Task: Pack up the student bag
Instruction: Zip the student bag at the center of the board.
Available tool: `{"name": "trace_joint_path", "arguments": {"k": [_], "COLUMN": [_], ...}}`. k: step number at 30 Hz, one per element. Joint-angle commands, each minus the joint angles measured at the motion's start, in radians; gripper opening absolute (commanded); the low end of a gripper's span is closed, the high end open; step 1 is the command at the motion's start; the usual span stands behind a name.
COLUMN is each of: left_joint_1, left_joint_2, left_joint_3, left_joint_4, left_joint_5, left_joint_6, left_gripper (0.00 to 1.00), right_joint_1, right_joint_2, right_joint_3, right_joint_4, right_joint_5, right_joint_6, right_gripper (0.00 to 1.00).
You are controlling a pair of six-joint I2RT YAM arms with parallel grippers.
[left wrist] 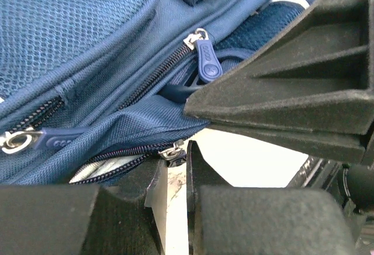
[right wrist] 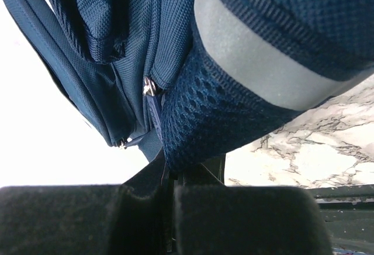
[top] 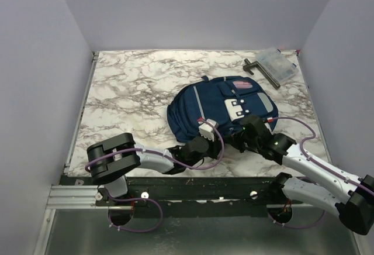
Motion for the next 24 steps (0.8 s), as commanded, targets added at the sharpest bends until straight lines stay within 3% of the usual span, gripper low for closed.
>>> {"name": "trace_joint_path", "arguments": {"k": [1, 11, 16, 19, 21, 24], "left_joint_1": [0.024, 0.171, 0.280, 0.287, 0.288, 0.291], "left_joint_2": [-0.068, -0.277, -0.281, -0.238, -0.203, -0.176], "left_joint_3": [-0.075, -0.297, -0.302, -0.223, -0.173, -0.143], "left_joint_4": [0.007, -0.184, -0.220, -0.223, -0.223, -0.199], "left_joint_5": [0.069, 0.299, 0.526, 0.728, 0.837, 0.906], "left_joint_6": [0.044, -0.030, -0.041, -0.031, -0.059, -0.105], "left_gripper": [0.00, 0.00, 0.00, 0.00, 0.00, 0.00], "right_joint_1": [-0.004, -0.003, -0.003, -0.003, -0.004, -0.004], "right_joint_2": [-0.041, -0.200, -0.197, -0.167, -0.145, -0.107], "right_joint_3": [0.061, -0.008, 0.029, 0.099, 0.167, 0.246], "right_joint_4": [0.022, -0.231, -0.245, -0.228, -0.217, -0.176], "right_joint_5": [0.102, 0.371, 0.422, 0.351, 0.219, -0.070], "right_joint_6": [-0.031, -0.137, -0.408, -0.654, -0.817, -1.024], "right_gripper": [0.01, 0.01, 0.01, 0.01, 0.01, 0.14]}}
